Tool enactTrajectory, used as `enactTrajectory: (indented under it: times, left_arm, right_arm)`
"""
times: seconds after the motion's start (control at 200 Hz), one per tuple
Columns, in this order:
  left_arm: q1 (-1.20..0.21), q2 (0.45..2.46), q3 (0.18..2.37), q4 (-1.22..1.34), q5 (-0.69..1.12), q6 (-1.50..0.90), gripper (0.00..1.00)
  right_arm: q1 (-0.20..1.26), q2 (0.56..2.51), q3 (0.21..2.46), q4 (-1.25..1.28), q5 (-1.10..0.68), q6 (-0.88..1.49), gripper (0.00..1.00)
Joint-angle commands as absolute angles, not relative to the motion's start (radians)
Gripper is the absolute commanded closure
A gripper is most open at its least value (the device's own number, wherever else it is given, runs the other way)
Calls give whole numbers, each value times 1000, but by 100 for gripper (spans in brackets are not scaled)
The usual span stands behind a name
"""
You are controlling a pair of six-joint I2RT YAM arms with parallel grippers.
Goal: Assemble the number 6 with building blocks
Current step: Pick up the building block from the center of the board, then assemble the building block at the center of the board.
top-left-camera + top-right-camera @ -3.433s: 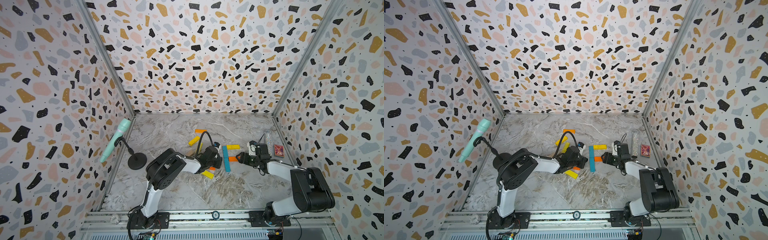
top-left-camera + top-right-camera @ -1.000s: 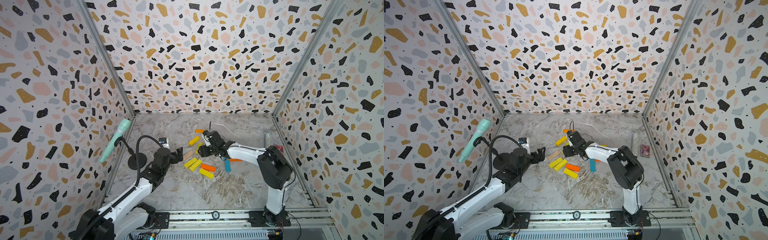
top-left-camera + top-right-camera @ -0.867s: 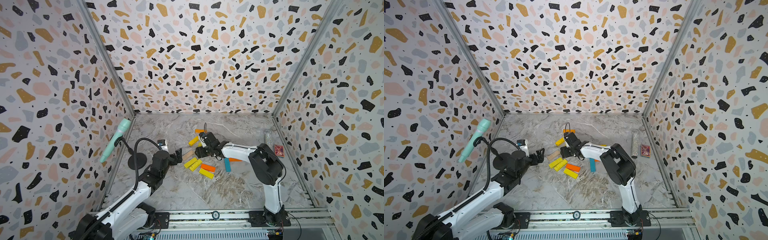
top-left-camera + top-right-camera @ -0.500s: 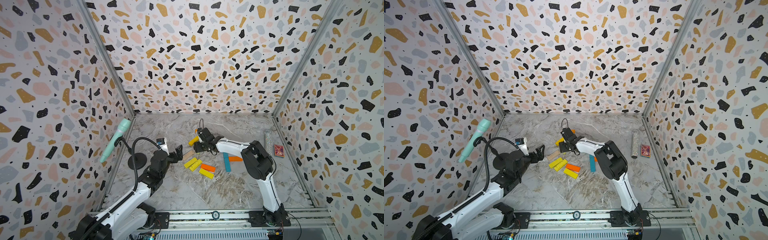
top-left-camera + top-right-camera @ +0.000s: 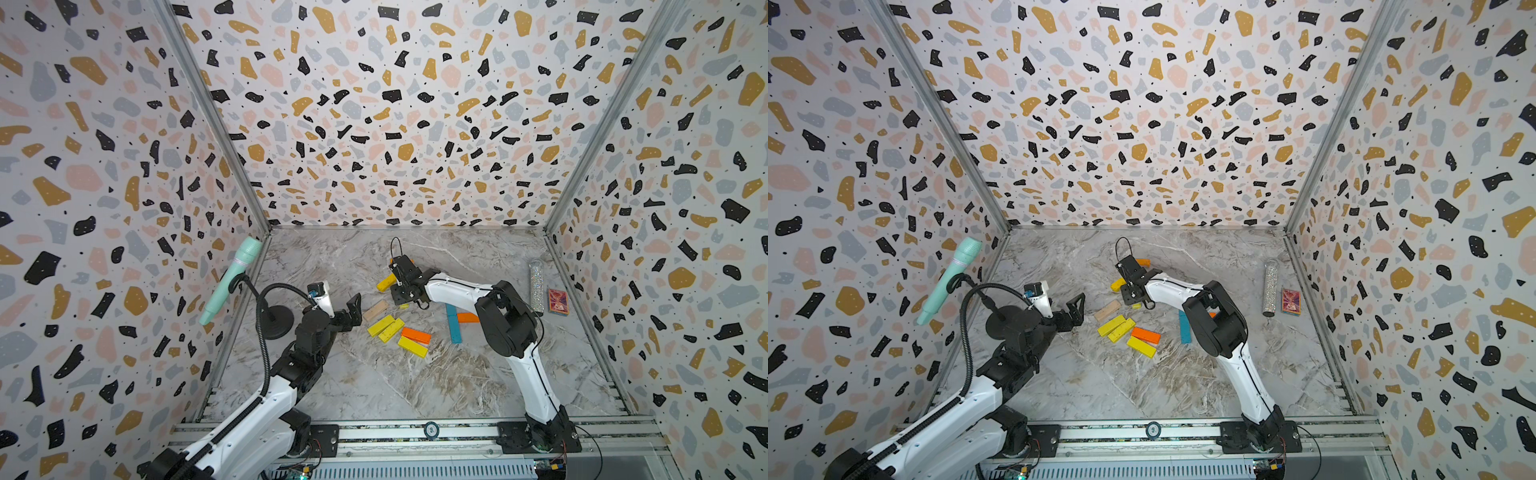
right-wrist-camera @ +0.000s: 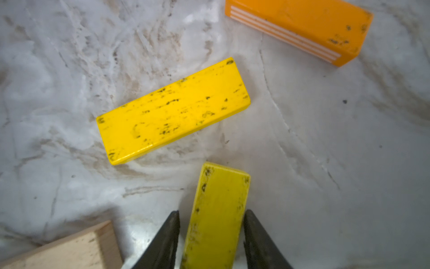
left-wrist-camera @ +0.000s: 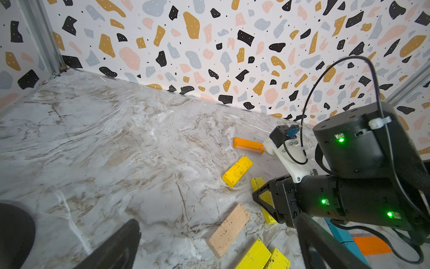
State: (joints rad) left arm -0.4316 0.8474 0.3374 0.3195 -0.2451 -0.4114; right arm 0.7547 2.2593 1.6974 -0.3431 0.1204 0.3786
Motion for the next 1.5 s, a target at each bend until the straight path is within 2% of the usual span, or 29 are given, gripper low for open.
enactTrajectory:
  times: [0.0,0.165,0.345,0.491,0.686,0.921,1.006,1.161,1.492]
  left_arm:
    - [-424,879,317,396,-232,-427,1]
    - [-425,922,343,386,-176,-417,1]
    - [-424,943,298,501,-129,-396,1]
    - [-424,1014,326,498,-97,-358,0]
    - [-423,1068,326,537,-92,-340,1]
    - [-431,1179,407,529,-19,-350,0]
    - [-442,1206,436,516,-13,-348,0]
    - [-481,1225,468,488,-20,-374,0]
    - [-546,1293,495,431,5,-423,1]
  right_arm:
    - [755,2220,1675,-401,103,363,55]
    - [733,2195,1615,-342,30,369,64]
    - [724,2080,1543,-297,-3,352,67]
    - [718,1867,1377,-264,-1,305,70]
    - [662,1545,1105,-316,-3,302,80]
    - [533,1195,823,-394,0,408,81]
    - [466,1153,768,-465,-8,431,82]
    - [444,1116,686,-492,39,440,82]
    - [428,1259,625,-389,0,408,82]
